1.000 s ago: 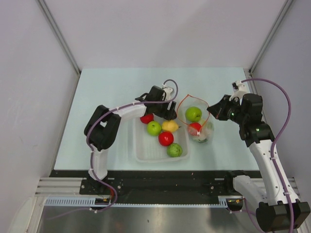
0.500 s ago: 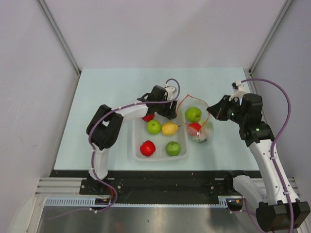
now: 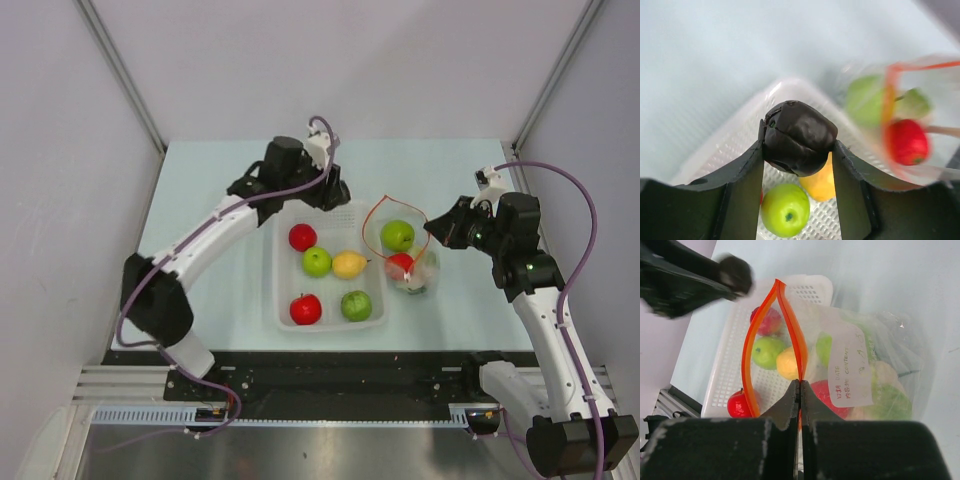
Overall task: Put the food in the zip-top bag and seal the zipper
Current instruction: Pick up the fake fruit from the bin, then place the fake fruit in the zipper food storage bag, then pick up the fake fruit from the bin.
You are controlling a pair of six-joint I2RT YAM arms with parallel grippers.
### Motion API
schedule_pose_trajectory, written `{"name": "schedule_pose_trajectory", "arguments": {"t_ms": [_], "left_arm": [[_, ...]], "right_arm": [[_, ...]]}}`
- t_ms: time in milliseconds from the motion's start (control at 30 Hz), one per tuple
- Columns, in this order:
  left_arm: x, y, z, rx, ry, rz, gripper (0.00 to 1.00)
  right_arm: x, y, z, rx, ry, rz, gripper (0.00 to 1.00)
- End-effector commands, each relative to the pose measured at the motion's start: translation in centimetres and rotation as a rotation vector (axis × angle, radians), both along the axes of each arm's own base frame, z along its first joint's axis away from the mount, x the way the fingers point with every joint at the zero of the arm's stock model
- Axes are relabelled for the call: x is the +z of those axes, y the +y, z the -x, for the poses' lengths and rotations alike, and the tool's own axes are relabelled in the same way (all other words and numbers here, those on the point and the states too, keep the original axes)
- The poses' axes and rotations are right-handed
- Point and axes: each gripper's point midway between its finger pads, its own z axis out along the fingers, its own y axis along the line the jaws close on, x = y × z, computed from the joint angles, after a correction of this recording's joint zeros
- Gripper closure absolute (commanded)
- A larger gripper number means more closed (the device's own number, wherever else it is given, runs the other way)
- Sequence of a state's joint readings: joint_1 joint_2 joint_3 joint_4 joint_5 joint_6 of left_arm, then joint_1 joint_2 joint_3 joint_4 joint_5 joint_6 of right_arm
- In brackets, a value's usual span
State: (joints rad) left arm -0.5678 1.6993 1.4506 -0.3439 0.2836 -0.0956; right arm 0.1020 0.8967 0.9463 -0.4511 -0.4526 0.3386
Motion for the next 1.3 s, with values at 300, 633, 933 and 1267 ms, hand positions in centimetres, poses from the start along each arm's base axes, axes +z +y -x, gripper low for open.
{"name": "schedule_pose_trajectory", "arguments": {"t_ms": [300,633,933,1267], "left_arm": [[10.0,-8.4,10.3,-0.364,-0.176,0.103,0.16],[8.5,-1.4,11.4,-0.446,-0.163,0.033,0.0],[-2.6,4.6,15.2,-0.558,-0.146,-0.183,0.0],[-5.6,2.7,16.2,-0.597,-0.154,-0.184,0.0]], "right_arm": [[1.6,0.6,0.0,0.034,-0.06,-0.027,1.0],[1.2,0.6,0.1,0.046,-0.049,-0.021,1.0],[1.1,0.7,0.1,0.052,-0.047,-0.014,1.0],[0.3,0.8,-0.1,0.051,-0.009,-0.024,1.0]]}}
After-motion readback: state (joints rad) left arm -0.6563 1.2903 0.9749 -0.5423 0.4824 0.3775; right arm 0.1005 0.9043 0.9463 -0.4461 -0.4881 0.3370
